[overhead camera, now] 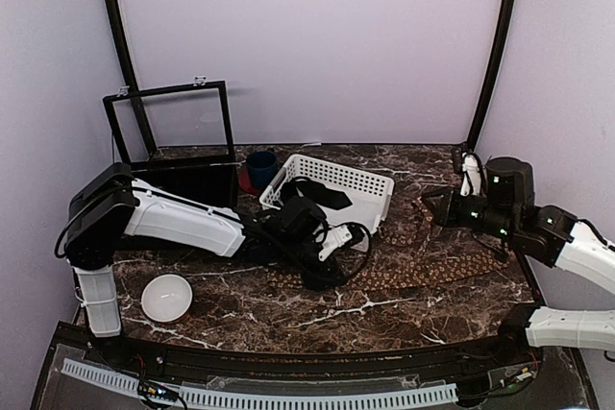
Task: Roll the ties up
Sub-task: Flatten out the tie at the center of the board.
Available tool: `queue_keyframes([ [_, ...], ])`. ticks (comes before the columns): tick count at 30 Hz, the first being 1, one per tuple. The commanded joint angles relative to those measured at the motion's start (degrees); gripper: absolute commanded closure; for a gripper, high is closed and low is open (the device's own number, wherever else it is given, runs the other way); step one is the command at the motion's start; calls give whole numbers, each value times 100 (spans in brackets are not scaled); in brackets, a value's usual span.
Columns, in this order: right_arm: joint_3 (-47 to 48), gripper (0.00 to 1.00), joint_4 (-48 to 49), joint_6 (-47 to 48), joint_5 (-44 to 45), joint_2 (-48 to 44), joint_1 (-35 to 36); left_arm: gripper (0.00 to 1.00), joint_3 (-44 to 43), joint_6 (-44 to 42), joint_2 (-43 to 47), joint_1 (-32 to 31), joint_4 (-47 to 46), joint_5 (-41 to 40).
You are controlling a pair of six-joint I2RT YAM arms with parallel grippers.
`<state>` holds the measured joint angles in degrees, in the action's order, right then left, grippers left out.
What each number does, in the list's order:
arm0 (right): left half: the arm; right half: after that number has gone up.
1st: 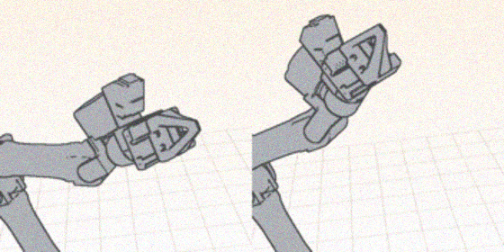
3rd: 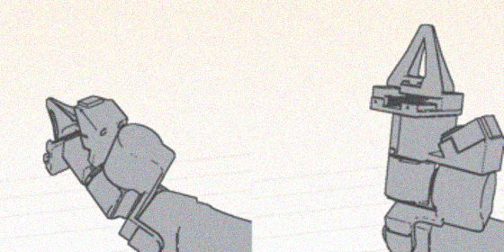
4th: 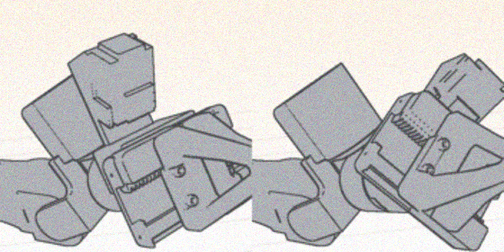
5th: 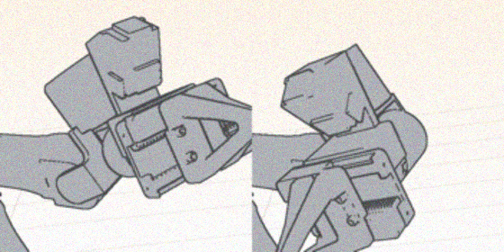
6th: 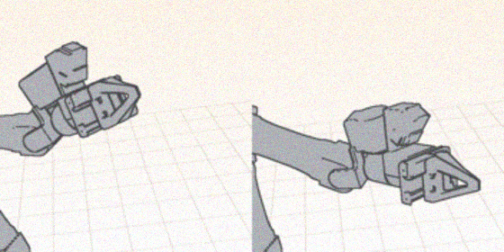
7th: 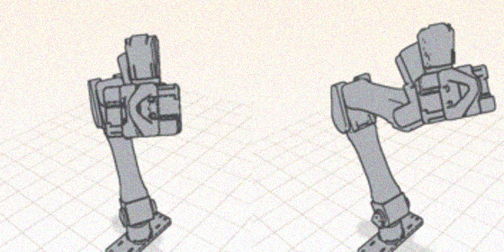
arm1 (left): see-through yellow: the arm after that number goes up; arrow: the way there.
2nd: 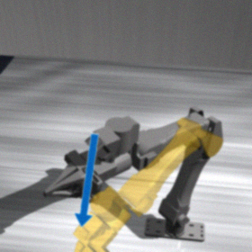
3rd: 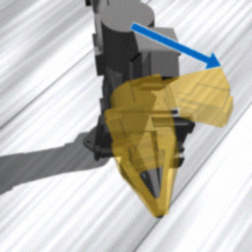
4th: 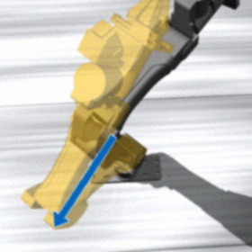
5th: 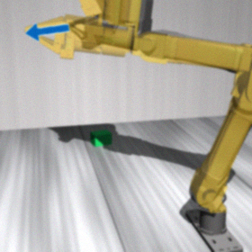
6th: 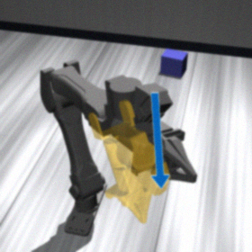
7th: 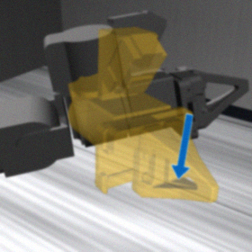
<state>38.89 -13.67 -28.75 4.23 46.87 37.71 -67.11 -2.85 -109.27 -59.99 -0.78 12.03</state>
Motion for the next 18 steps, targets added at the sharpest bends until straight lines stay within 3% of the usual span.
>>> queue_keyframes([
  [1, -278, 100, -241, -512, 566, -320, -57, 52, -519, -250, -392, -150, -67, 341],
  [9, -623, 97, -420, -922, 765, -357, -88, 54, -1184, -147, -1169, -162, -106, 607],
  [14, -577, 93, -684, -1088, 1018, -349, -96, 68, -1329, -211, -1339, -170, 112, 457],
  [15, -562, 90, -762, -1136, 1083, -361, -95, 71, -1328, -223, -1331, -167, 161, 448],
  [18, -513, 59, -995, -1233, 1272, -385, -90, 87, -1288, -249, -1275, -161, 365, 429],
])
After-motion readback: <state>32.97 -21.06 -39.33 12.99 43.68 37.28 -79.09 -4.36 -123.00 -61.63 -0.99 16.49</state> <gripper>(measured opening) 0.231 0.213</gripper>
